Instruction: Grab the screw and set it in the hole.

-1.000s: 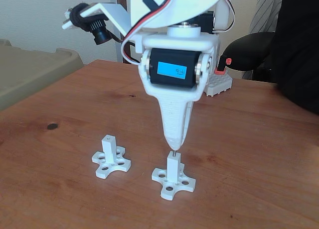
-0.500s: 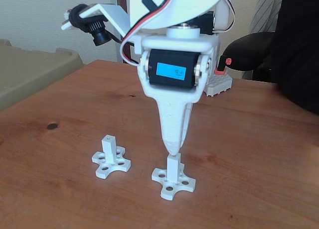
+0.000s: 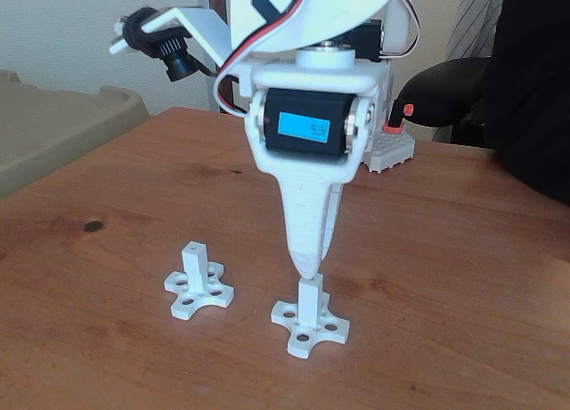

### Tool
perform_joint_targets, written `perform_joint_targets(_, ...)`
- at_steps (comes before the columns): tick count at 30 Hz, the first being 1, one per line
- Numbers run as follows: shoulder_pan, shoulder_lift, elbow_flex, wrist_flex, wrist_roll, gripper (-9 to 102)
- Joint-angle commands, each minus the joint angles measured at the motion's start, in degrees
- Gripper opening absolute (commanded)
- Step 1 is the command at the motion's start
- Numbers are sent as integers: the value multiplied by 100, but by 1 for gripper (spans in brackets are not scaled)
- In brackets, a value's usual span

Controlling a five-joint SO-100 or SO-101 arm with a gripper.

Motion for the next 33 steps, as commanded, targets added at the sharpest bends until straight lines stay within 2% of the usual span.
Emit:
perform_joint_targets(1, 26, 123, -246, 44, -44, 6)
perform_joint_targets(20, 70, 193, -272, 141, -18, 13)
perform_joint_targets(33, 123, 650, -439, 633, -18, 18)
